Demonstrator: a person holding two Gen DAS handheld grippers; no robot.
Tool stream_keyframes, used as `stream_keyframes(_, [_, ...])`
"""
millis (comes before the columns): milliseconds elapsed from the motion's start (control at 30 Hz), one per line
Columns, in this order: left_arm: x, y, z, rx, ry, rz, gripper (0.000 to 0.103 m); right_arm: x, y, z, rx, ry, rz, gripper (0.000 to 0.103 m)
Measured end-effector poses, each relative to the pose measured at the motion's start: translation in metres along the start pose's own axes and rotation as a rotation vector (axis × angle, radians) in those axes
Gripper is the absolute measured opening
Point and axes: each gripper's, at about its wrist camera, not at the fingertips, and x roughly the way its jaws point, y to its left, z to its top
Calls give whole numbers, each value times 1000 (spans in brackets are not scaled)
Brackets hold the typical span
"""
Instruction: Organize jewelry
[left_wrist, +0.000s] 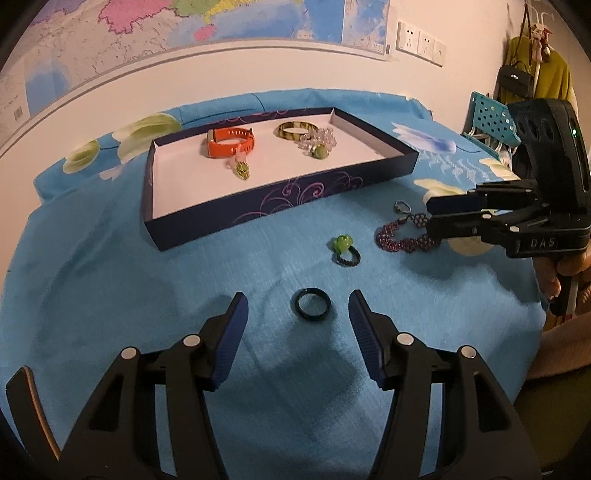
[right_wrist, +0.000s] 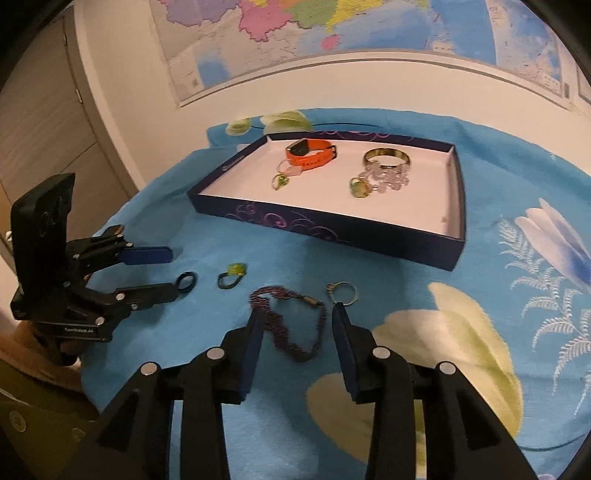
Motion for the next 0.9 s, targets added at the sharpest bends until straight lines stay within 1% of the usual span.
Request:
stream_keyframes(67, [3,0,1,-2,11,4,56,4,0,0,-2,11,-6,43])
stream_keyframes(100, [5,0,1,-5,17,2,56,7,0,-1,2,20,-25,50])
stream_keyframes(200, [10,-1,1,-3,39,12,51,12,2,-3,-10,35,-40,51])
stream_keyframes(300, [10,-2,2,-1,40,11,51,14,6,-3,-23,38,-34,38])
stream_keyframes(500, [11,-1,3,-11,42,14,46,18,17,-1,-55,51,-46,37])
stream_keyframes(600, [11,0,4,-15,41,20,39,21,21,1,-75,57,-61,37])
stream_keyframes(667, [11,0,3,-16,39,18,35,22,22,1,-86,61,-76,33])
stream_keyframes(700, [11,1,3,-18,38,16,32,23,22,1,-88,61,-81,29])
stream_keyframes(733, [11,2,3,-21,37,15,29,23,22,1,-85,61,-80,22])
stream_keyframes(767, [10,3,3,-24,36,14,27,22,20,1,-78,60,-78,17])
stream_keyframes(800, [10,3,3,-27,35,13,22,22,19,1,-74,61,-73,9])
stream_keyframes(900, [10,5,3,-36,34,5,22,22,20,2,-75,61,-70,7])
